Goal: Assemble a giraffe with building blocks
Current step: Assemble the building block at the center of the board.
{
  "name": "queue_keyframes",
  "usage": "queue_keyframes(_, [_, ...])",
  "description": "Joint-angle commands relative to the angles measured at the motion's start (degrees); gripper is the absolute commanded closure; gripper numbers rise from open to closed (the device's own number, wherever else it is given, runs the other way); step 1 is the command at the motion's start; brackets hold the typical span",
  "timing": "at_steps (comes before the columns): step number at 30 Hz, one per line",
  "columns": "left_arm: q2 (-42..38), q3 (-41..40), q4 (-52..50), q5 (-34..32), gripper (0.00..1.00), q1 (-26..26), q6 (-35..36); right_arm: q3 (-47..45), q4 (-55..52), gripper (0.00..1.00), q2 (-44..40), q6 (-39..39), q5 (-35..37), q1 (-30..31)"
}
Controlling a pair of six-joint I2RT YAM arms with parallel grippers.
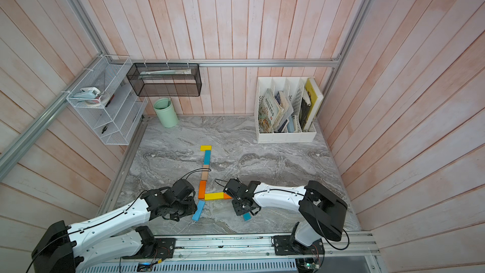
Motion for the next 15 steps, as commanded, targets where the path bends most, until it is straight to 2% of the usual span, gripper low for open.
queue_keyframes(1, [0.37, -0.78, 0.68, -0.11, 0.6, 0.28, 0.08, 1.42, 0.1, 0.64, 0.97, -0.79, 0.83, -0.61])
queue_keyframes(15, [0.27, -0.63, 0.53, 0.07, 0.6, 0.62, 0.35, 2.02, 0.83, 0.64, 2.12, -1.91, 0.71, -1.6])
